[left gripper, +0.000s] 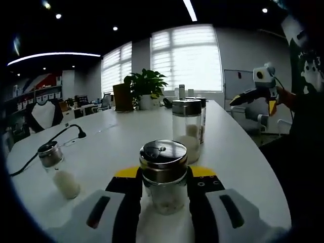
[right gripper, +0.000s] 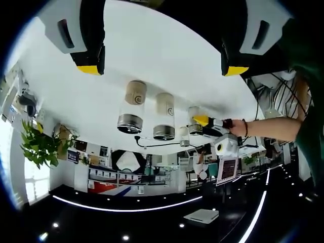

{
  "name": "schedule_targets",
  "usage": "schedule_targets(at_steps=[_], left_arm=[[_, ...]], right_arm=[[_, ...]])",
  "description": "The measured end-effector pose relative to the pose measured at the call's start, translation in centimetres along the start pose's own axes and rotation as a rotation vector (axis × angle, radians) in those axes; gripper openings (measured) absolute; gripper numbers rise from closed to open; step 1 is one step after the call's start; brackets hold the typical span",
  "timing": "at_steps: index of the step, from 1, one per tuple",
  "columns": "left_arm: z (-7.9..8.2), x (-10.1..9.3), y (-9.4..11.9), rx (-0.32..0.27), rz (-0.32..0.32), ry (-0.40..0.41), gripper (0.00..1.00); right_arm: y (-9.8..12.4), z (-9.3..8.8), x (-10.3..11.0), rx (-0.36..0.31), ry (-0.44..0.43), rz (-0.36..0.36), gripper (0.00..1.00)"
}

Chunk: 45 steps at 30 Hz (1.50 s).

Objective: Rotate the seasoning bottle until the label or dispensing opening points toward the visible target arrow and the bottle remains upright within the marked orientation range

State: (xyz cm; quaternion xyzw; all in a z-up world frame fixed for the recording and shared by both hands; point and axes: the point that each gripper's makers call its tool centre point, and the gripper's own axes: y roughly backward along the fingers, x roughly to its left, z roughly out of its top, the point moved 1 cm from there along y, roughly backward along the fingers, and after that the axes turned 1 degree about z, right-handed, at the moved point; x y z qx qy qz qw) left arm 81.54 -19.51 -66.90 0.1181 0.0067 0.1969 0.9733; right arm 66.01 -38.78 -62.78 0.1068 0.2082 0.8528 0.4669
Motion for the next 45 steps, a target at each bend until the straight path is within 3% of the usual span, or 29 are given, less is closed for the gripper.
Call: schedule_targets(at_steps=[14,19,37,45], left_arm=[[-0.1,0.3,-0.1,-0.020,0.133,0.051,0.36],[-0.1,0.5,0.0,-0.039,0.193,0.110,0.36],[-0.5,1.0,0.1,-0.056,0.366,0.128,0.36],[-0.5,1.1,0.1,-0.062,0.473,0.152,0.36]], right_arm=[[-0.1,-0.1,-0.1,-0.002,-0.007,-0.003,0.97],[-0.3,-0.2,-0.1,-0.001,-0.012,-0.004,0.97],[-0.9,1.0,-0.3,-0.029,-0.028,-0.014,0.96],[-0.8,1.2,-0.4,-0.034,-0.036,-0.022,0.96]])
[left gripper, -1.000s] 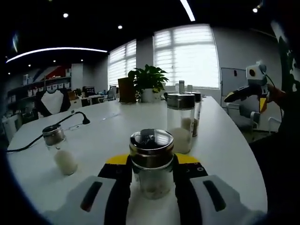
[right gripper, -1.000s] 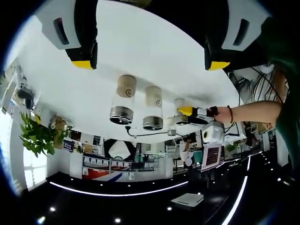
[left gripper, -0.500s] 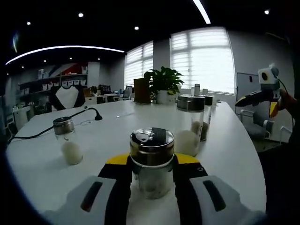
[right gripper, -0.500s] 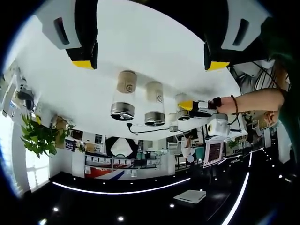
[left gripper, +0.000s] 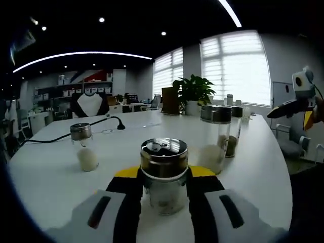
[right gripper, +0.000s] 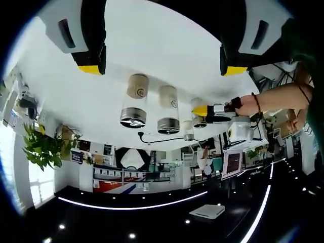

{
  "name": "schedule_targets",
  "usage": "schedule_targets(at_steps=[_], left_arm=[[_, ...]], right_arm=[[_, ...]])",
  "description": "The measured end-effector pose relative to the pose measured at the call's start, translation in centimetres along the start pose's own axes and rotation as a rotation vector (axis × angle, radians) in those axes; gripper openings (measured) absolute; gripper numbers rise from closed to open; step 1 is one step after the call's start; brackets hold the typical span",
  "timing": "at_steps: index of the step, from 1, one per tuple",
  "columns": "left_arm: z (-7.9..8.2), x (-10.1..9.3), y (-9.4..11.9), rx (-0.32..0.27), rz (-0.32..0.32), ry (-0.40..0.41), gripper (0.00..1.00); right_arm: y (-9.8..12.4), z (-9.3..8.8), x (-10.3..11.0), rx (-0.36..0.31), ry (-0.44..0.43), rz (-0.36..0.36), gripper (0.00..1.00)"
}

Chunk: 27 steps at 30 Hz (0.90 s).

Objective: Rotate the seasoning bottle until the label or dispensing opening points toward the visible target arrow and the bottle remains upright within the marked orientation range

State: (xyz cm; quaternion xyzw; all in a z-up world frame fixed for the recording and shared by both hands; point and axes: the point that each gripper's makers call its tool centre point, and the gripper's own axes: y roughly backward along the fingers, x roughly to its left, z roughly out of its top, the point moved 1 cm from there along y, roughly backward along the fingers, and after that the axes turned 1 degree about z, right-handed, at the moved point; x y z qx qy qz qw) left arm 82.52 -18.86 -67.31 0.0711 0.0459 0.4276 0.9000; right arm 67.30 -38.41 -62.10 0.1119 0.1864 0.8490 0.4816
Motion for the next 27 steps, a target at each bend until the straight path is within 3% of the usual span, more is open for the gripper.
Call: schedule_targets(at_steps=[14,27], left_arm=[[-0.2,0.0,-0.1,0.013,0.159,0.037,0.36],[-0.3,0.0,0.1,0.016,0.209,0.038,0.36]], right_arm=[[-0.2,0.1,0.1,0.011,0.053,-0.023,0.96],[0.0,0.7,-0.2,-0.025,0.029,-0.041,0.95]])
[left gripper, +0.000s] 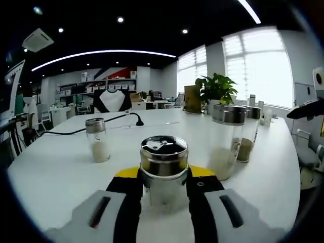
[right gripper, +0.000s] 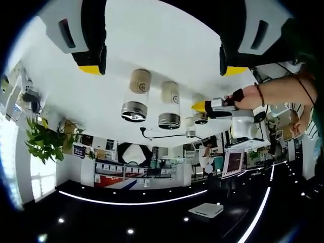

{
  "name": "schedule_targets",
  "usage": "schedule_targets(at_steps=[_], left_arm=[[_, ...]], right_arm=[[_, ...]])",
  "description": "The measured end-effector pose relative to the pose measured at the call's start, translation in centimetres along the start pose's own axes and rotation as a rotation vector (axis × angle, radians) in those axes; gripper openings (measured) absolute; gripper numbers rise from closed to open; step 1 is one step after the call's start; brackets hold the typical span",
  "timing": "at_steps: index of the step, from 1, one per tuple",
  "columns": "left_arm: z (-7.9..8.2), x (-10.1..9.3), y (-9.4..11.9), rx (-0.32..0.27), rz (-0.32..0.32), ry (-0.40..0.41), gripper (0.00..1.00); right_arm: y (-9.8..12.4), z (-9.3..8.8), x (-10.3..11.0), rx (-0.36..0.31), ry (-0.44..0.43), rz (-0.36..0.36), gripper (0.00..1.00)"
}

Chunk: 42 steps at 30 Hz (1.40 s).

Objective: Rotate the seasoning bottle until the label or dispensing opening points toward the visible target arrow and the bottle remains upright within the marked orientation range

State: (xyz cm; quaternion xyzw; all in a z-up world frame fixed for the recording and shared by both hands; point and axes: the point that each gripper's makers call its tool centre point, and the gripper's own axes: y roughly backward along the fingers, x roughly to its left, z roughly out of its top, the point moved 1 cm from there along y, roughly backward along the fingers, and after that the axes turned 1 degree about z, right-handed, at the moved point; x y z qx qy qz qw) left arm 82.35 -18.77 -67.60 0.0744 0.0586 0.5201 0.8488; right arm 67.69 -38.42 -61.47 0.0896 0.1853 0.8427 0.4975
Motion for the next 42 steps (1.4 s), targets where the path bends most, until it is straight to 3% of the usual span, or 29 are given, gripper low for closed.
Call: schedule_targets(at_steps=[16,26,28,30,33,42], left_arm=[[-0.1,0.0,0.1,-0.010,0.018,-0.017,0.36],[-0.4,0.0,0.0,0.023,0.017,-0.021,0.36],[-0.9,0.5,0.4,0.056,0.039,-0.062,0.39],[-0.4,1.0,0.7,0.027,0.064,-0.114,0.49],[-0.2,0.7,1.1,0.018,-0.003,-0.077,0.49],[0.5,0.4,2.1,0.007,-0.160,-0.122,0.50]], right_arm=[[0.0,-0.4,0.2,0.016,-0.014,0.000,0.95],[0.0,-0.7,0.2,0.030,-0.017,-0.003,0.95],[0.0,-0.8,0.2,0.028,-0.024,-0.001,0.95],[0.0,-0.8,0.2,0.028,-0.027,-0.002,0.95],[0.0,-1.0,0.2,0.031,-0.030,0.001,0.95],[0.1,-0.8,0.2,0.021,-0.038,0.004,0.95]])
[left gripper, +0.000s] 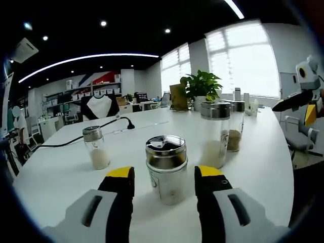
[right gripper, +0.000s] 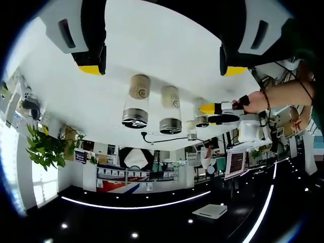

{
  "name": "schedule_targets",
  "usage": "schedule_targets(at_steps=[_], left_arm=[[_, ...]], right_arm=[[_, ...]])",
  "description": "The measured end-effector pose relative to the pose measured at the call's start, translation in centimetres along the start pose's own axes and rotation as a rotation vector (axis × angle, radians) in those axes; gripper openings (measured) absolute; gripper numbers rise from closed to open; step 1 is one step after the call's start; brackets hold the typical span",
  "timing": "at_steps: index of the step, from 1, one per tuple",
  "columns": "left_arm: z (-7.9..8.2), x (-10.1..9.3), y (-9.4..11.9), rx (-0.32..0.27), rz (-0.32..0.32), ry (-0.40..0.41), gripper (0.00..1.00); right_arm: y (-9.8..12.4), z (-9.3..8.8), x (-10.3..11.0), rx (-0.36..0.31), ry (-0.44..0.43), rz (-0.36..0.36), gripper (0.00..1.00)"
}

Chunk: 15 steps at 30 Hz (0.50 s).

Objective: Rotate the seasoning bottle until the label or dispensing opening points toward the visible target arrow and the bottle remains upright within the marked orientation range

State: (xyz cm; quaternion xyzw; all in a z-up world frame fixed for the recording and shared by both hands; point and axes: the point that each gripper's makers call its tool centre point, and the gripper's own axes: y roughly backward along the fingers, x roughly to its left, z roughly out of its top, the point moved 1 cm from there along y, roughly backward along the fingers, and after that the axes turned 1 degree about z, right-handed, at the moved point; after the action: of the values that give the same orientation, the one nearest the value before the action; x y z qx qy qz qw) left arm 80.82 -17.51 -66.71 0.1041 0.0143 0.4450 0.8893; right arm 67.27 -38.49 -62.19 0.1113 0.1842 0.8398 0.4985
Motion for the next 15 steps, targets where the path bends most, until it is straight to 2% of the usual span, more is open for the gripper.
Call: schedule_targets(at_steps=[3,6,13,15], left_arm=[[0.3,0.2,0.2,-0.005,-0.033,0.001,0.49],[0.2,0.7,0.1,0.014,-0.067,-0.005,0.50],[0.8,-0.4,-0.1,0.032,-0.260,-0.032,0.51],[0.8,-0.5,0.0,0.052,-0.296,-0.080,0.50]], right_arm=[[0.0,-0.1,0.0,0.005,-0.002,0.002,0.95],[0.1,-0.1,-0.1,0.003,-0.001,0.000,0.95],[0.1,0.0,-0.2,0.005,0.001,-0.004,0.95],[0.1,0.0,-0.2,0.005,0.001,-0.004,0.95]])
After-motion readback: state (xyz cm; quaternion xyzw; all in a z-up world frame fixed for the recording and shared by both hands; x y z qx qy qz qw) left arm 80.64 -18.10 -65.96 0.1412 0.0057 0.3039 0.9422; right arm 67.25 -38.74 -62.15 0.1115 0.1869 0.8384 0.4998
